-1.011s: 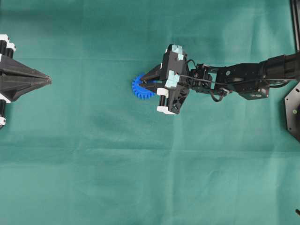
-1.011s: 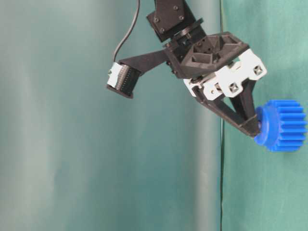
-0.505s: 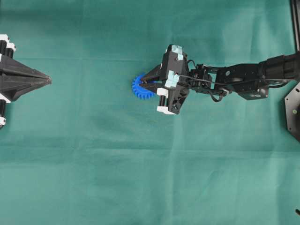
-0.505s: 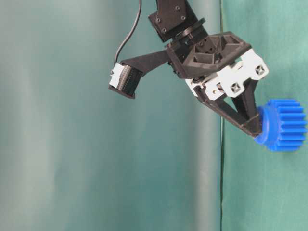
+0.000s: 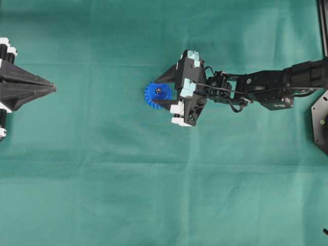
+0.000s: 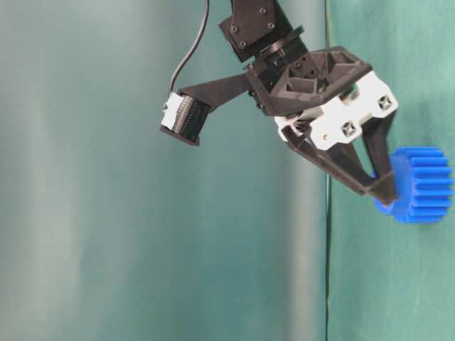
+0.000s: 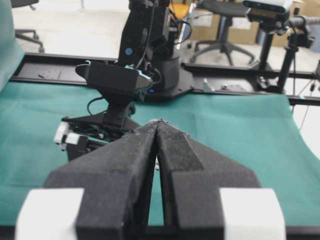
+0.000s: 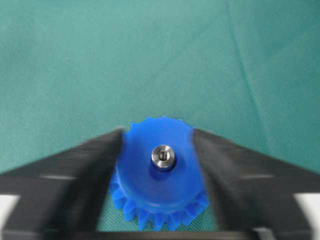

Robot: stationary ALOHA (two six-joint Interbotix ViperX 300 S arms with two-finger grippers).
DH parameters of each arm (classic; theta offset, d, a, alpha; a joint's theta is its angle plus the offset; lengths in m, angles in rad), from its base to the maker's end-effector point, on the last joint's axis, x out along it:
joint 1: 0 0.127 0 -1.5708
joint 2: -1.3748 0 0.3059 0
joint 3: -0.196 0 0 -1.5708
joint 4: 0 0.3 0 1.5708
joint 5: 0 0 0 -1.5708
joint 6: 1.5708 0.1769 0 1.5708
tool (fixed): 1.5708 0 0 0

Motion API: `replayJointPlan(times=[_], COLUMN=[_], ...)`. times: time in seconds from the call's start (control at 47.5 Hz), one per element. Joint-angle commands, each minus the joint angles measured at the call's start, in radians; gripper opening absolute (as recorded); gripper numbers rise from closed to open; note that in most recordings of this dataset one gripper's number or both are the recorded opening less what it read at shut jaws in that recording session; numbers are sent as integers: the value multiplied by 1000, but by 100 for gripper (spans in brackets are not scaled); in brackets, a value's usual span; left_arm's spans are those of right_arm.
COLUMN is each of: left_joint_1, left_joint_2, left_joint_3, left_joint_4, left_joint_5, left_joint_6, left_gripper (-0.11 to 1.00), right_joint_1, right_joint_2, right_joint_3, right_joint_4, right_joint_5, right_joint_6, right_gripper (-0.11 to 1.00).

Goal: Insert the shaft placed at a random location into the center hole of the small gear at another random location.
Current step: 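Open the right gripper and lift it off the shaft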

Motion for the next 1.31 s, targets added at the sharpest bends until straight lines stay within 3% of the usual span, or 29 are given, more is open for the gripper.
replayJointPlan(times=[0.0, 0.168, 0.568, 0.8, 0.989, 1.284], left_joint_1=[0, 0, 2, 0, 2, 0], left_joint_2=[3, 3, 3, 3, 3, 3], left_joint_3=[-9, -11, -11, -11, -11, -9], left_joint_4=[-2, -2, -2, -2, -2, -3], left_joint_5=[-5, -5, -5, -8, -5, -5], left_joint_6=[2, 2, 2, 2, 2, 2], left_gripper=[0, 0, 0, 0, 0, 0], right_joint_1=[5, 8, 17, 21, 34, 43], right_joint_2=[-15, -32, -253, -301, -368, -581], right_joint_3=[-15, -18, -18, 6, 87, 287], right_joint_4=[3, 3, -9, -9, -9, -6], right_joint_5=[-8, -5, 100, 120, 118, 120], right_joint_6=[2, 3, -9, -8, -6, 0], right_gripper=[78, 74, 74, 74, 74, 74])
